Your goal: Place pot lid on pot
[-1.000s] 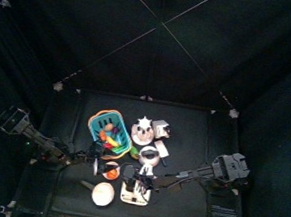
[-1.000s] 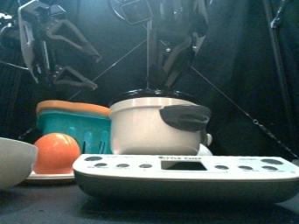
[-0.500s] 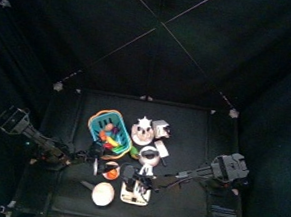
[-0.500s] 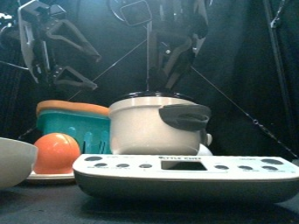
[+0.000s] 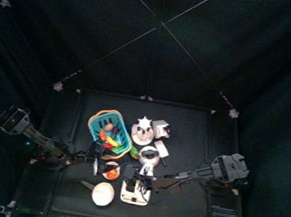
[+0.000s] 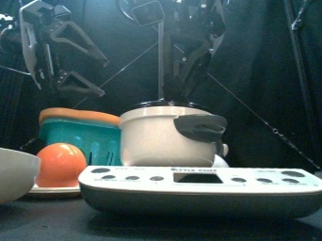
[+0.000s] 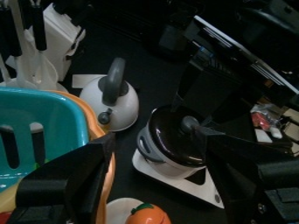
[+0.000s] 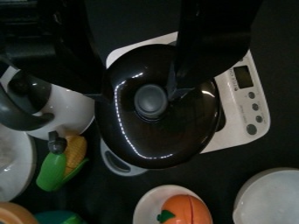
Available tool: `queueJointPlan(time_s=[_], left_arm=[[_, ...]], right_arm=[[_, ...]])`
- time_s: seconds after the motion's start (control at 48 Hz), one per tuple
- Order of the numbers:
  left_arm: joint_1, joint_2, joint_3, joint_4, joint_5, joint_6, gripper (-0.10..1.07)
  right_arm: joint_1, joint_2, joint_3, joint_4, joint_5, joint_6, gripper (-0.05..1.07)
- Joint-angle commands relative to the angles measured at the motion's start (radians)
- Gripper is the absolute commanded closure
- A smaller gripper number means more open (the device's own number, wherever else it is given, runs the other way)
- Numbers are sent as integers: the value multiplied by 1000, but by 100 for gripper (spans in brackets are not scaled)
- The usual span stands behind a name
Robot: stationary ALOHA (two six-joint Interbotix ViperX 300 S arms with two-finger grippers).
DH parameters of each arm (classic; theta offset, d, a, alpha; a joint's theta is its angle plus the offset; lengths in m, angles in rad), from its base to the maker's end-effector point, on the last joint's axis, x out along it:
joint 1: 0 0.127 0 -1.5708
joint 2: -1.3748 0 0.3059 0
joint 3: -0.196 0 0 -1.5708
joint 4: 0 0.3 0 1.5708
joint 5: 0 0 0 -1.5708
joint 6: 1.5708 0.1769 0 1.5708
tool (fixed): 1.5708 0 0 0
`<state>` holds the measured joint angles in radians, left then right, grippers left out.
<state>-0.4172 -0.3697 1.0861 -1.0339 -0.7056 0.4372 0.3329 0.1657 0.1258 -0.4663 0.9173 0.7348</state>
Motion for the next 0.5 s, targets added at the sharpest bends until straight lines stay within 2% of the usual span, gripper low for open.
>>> queueJointPlan(time_s=[0.0,0.125,0.229,0.375,0.479], left_arm=[[-3,-2,-12,6,0,2,-4],[-14,6,-14,15,8,8,-4],[-15,34,-12,84,51,6,-4],[-17,86,-40,167,117,2,-4],[-17,114,-55,175,118,2,-4]], right_arm=[[31,-63,-31,-11,15,5,17],[80,-80,-18,-5,18,15,17],[133,-72,-11,-5,15,28,17],[207,-72,-2,-44,15,126,17],[245,-84,23,-120,12,230,17]])
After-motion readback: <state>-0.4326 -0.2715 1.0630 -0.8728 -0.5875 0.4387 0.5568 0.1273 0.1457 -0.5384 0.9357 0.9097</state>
